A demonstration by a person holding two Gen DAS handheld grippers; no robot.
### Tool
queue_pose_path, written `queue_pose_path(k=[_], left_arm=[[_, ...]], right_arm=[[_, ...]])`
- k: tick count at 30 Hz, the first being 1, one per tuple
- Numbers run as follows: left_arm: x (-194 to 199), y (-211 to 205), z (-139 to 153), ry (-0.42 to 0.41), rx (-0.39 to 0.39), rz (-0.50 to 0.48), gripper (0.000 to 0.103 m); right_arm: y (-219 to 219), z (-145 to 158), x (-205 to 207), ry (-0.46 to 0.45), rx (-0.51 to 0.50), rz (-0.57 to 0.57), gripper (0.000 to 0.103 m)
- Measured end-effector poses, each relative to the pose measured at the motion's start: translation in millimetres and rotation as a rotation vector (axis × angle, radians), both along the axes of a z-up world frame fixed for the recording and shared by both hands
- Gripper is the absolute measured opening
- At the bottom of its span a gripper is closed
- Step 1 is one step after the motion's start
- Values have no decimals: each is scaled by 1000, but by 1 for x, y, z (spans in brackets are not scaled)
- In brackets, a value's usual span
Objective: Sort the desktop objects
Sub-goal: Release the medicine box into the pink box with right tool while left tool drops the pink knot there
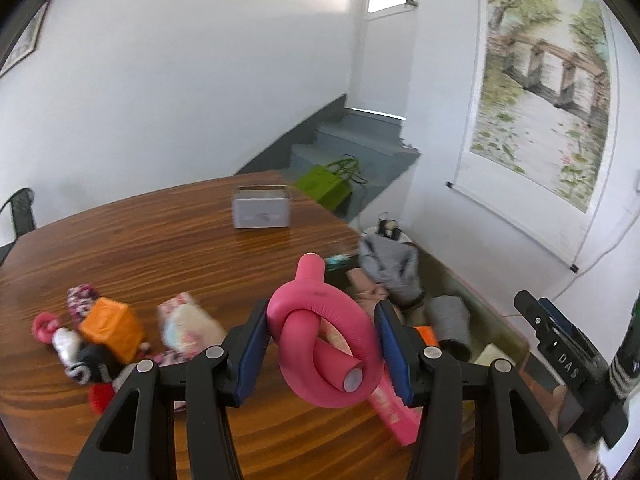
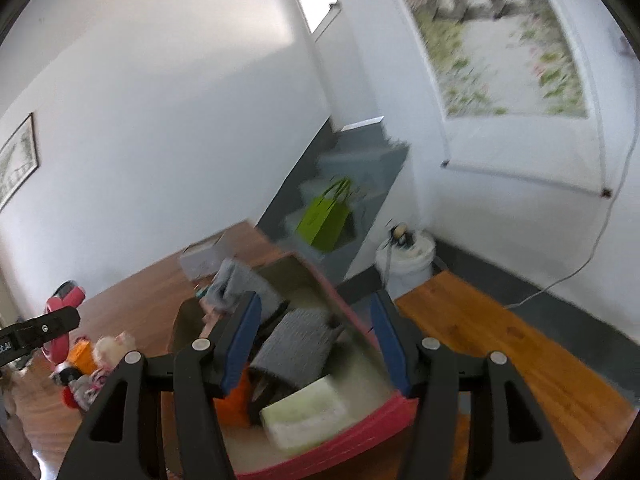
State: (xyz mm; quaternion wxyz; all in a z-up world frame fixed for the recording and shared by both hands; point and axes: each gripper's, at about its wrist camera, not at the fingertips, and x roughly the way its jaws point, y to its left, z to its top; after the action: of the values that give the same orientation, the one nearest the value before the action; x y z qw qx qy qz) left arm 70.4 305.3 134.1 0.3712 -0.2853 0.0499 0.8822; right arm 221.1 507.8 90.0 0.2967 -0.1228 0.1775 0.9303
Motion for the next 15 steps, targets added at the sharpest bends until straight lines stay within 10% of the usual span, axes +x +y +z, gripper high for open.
queue_pose_path(k=[15], left_arm=[[9,101,-1,2,-12,-185,57]], right_arm=[[5,6,13,24,41,-120,67]])
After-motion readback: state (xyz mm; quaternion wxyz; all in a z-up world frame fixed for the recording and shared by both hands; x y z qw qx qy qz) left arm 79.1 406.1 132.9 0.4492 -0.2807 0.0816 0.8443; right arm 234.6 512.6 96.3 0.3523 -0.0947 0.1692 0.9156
